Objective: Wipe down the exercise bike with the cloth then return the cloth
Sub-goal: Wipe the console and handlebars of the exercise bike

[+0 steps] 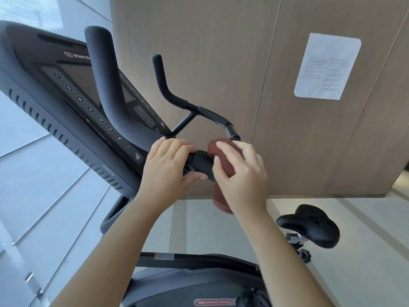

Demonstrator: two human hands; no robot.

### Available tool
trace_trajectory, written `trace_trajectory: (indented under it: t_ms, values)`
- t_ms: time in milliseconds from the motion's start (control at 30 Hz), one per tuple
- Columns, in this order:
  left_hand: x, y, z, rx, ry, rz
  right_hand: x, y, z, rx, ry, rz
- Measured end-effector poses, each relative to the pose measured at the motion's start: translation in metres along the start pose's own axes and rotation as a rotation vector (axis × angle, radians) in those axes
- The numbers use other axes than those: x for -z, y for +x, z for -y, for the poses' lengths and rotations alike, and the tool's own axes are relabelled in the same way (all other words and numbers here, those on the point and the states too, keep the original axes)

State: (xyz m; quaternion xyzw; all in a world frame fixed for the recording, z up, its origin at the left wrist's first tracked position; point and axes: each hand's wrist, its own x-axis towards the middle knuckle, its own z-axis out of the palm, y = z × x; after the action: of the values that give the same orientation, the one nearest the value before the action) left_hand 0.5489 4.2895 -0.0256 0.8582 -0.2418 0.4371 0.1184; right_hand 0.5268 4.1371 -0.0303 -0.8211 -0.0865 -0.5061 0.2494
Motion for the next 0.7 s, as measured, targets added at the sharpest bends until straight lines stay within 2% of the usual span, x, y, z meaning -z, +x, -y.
trace_trajectory:
  t_ms: [133, 300, 400, 700]
  values:
    - [0.002, 0.000, 0.001, -0.001, 0.002, 0.030, 0.015, -0.006, -0.029, -0.027, 0.088, -0.011]
    - [0.000, -0.001, -0.002, 0.016, -0.009, -0.023, 0.002, -0.001, -0.005, -0.054, 0.012, 0.004]
    - [-0.004, -0.002, -0.006, 0.042, 0.011, -0.030, 0.002, -0.002, -0.009, 0.016, -0.018, 0.034]
    - [-0.005, -0.002, -0.023, 0.100, 0.106, -0.005, 0.014, 0.003, -0.061, 0.256, 0.273, 0.122]
